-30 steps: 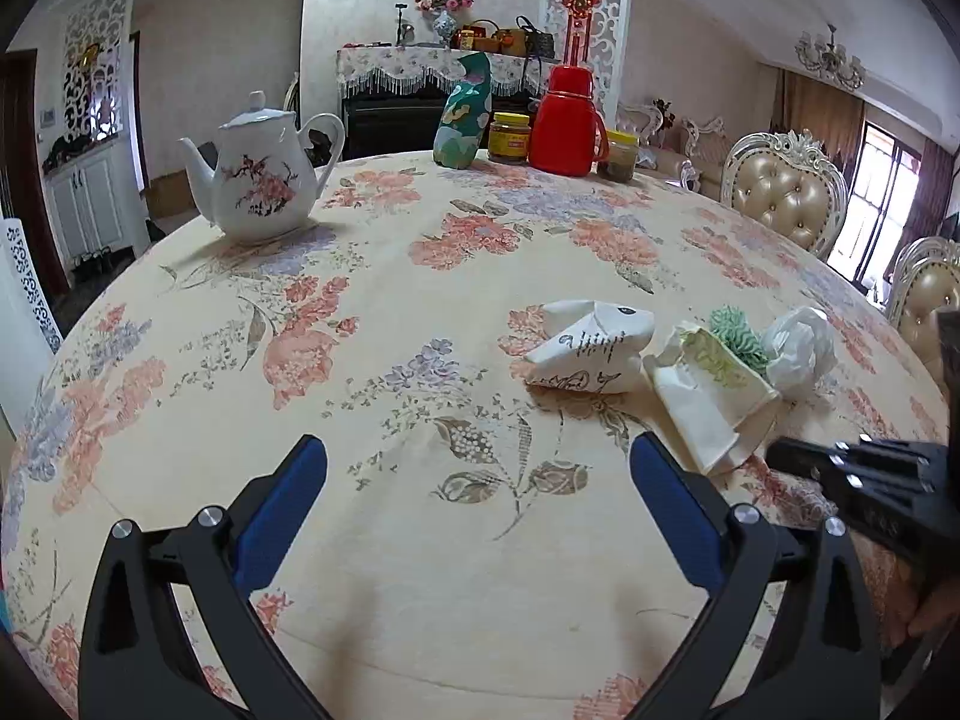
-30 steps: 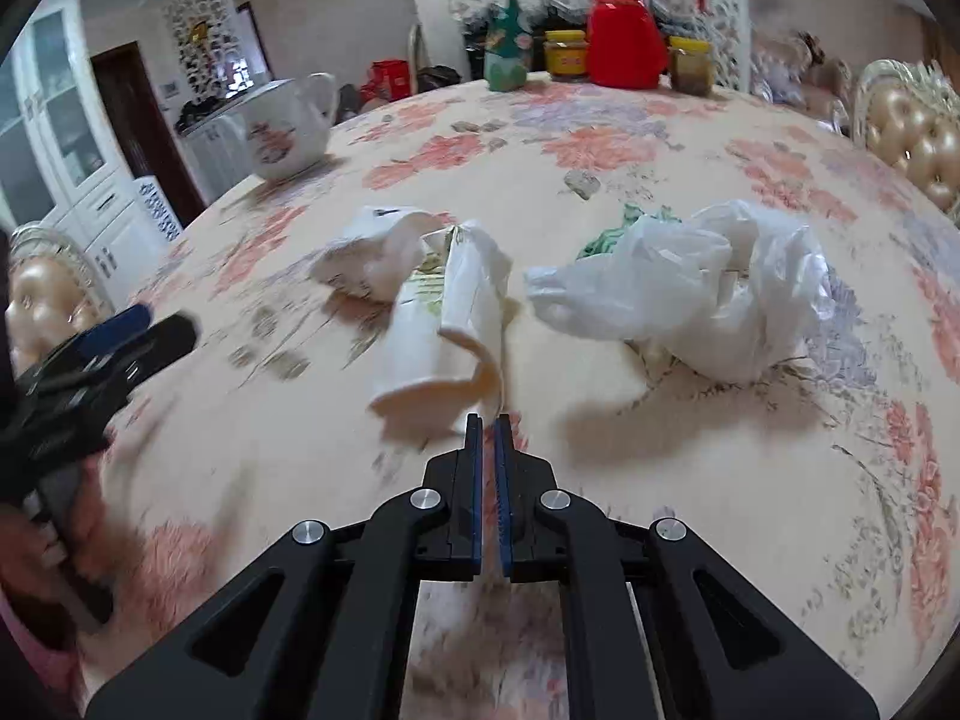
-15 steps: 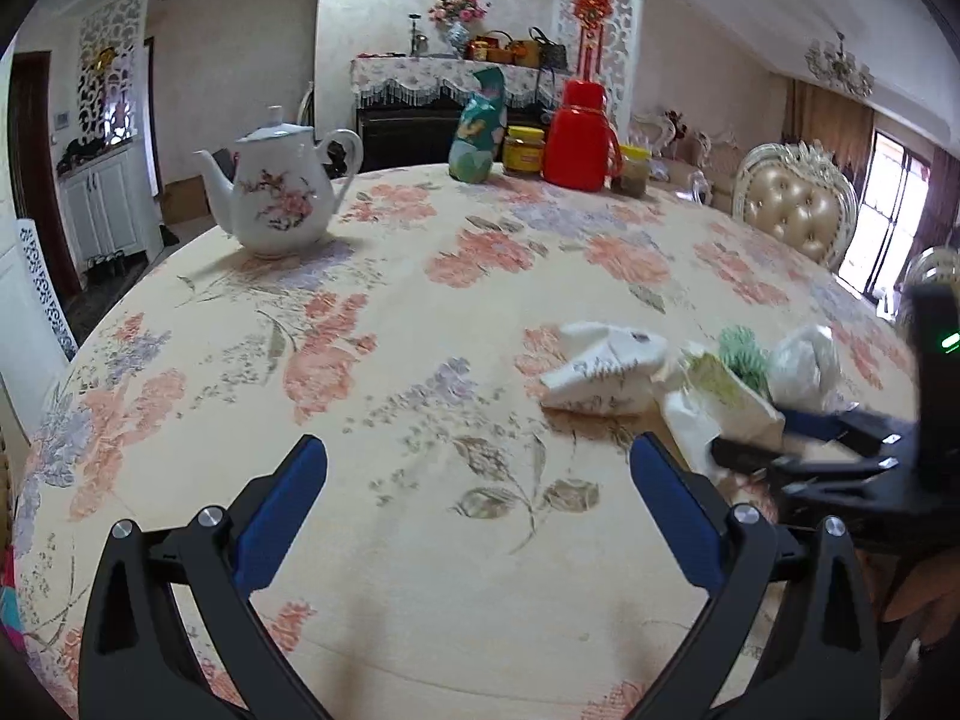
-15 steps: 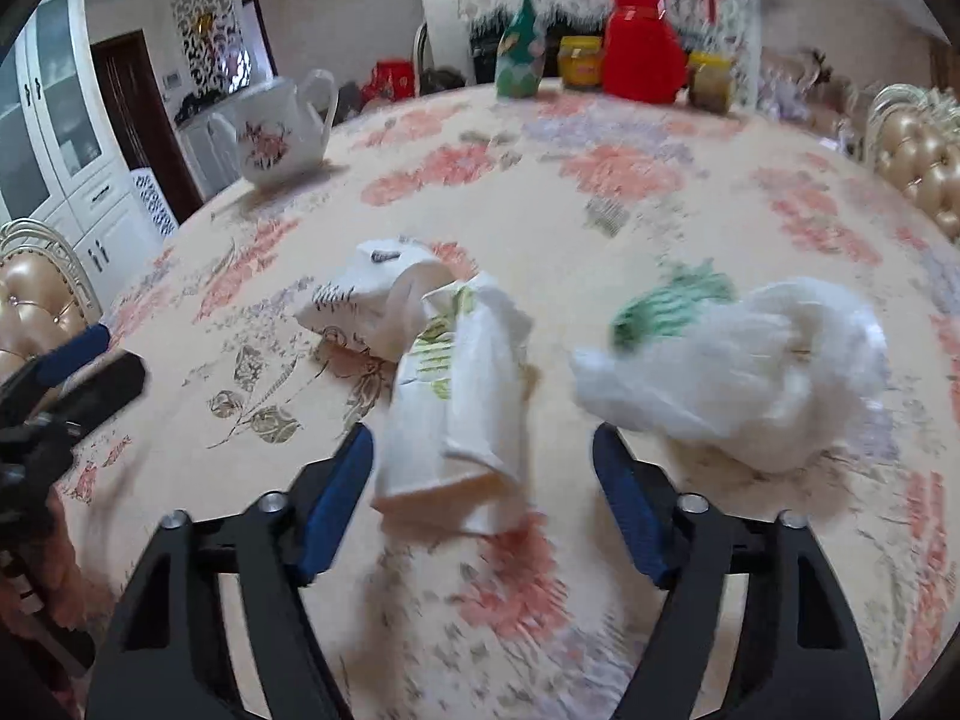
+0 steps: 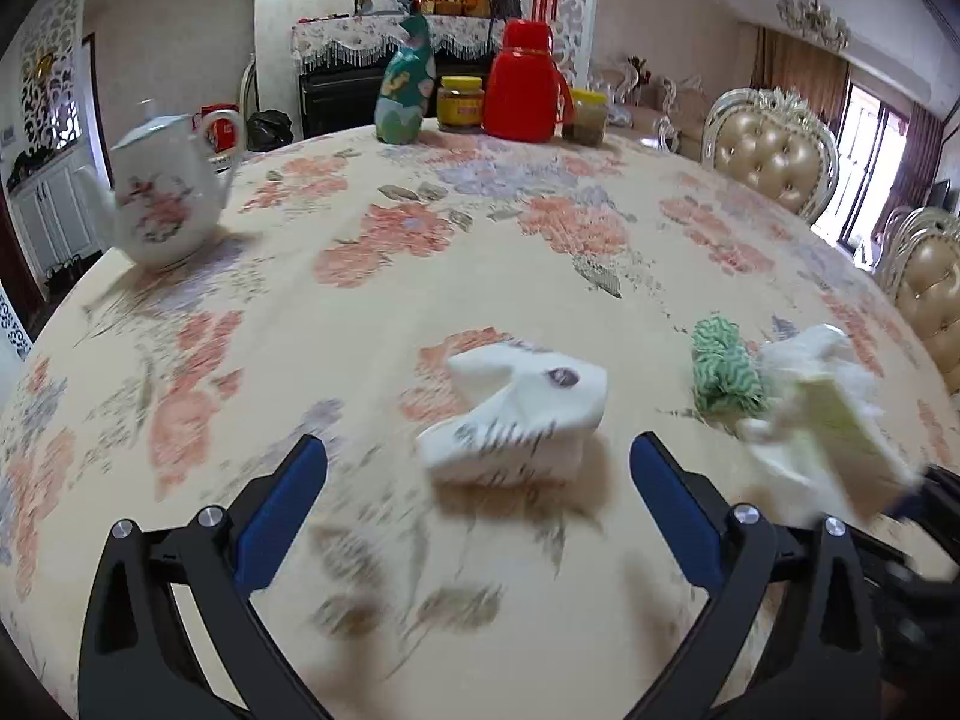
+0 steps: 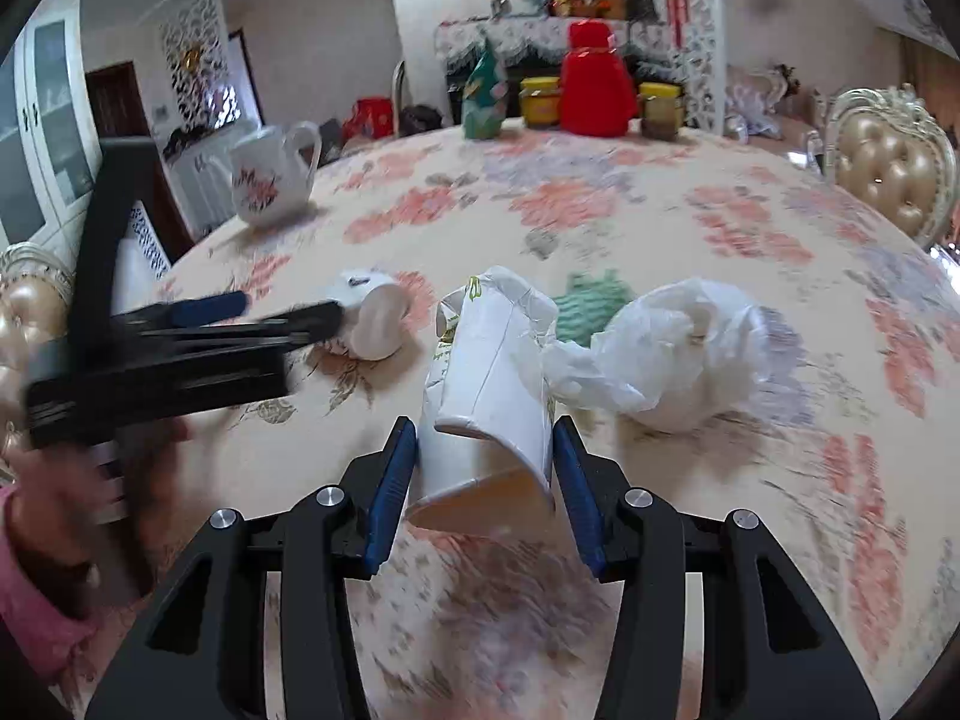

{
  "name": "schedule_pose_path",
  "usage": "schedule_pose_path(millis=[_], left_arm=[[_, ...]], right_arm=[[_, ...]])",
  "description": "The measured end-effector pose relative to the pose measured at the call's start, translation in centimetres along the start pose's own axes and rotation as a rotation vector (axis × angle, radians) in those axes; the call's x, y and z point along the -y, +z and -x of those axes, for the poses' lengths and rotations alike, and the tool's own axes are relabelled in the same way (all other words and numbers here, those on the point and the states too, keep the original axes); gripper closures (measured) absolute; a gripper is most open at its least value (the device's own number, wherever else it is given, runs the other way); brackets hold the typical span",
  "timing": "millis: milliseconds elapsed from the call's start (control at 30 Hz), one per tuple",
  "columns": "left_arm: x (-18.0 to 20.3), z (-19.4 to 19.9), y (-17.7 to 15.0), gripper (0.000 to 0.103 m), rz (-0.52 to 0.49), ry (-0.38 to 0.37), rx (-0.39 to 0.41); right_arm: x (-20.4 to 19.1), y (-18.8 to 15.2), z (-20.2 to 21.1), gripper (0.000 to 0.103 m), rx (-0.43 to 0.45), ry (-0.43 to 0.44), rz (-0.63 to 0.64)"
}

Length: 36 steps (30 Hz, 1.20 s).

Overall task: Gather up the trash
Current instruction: 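Grasp the white paper cup with the right gripper while the left grasps crumpled printed paper, then carry the paper with the left gripper while the right carries the cup to the bin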

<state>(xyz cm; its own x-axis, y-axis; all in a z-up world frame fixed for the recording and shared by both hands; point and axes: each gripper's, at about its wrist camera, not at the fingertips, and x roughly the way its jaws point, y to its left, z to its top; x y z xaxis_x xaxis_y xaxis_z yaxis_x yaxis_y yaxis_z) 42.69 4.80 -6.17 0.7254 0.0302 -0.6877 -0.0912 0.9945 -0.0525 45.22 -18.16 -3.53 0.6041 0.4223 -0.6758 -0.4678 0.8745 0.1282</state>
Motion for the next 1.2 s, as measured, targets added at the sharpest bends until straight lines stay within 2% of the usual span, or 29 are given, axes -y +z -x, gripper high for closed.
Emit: schedule_pose_path(millis=[133, 200, 267, 300, 500, 700, 1200], left_arm=[[1.9, -2.6, 0.6, 0.006, -0.045, 0.041, -0.04], [2.5, -3.6, 0.6, 0.022, -0.07, 0.041, -0.071], [2.7, -4.1, 0.5, 0.043, -0.084, 0.041, -0.101], [2.6, -3.9, 0.5, 0.046, -0.082, 0.032, -0.089], [3.1, -2.3, 0.1, 0.047, -0.119, 0.032, -0.034], [3.3, 0.2, -0.6, 0.047, -0.127, 0.03, 0.011], [4.2, 10.8, -6.6, 0.047, -0.129, -0.041, 0.114]], right_arm=[[1.0, -0.6, 1.3, 0.057, 0.021, 0.0, -0.028], [1.2, -0.7, 1.3, 0.057, 0.025, 0.004, -0.039], [1.3, -0.7, 1.2, 0.057, 0.029, 0.009, -0.045], [1.2, -0.8, 1.1, 0.057, 0.029, 0.01, -0.046], [0.9, -1.2, 0.4, 0.057, 0.015, 0.009, -0.043], [0.5, -1.3, 1.5, 0.057, 0.025, -0.018, -0.041], [-1.6, -5.2, 8.8, 0.056, 0.083, -0.061, -0.059]])
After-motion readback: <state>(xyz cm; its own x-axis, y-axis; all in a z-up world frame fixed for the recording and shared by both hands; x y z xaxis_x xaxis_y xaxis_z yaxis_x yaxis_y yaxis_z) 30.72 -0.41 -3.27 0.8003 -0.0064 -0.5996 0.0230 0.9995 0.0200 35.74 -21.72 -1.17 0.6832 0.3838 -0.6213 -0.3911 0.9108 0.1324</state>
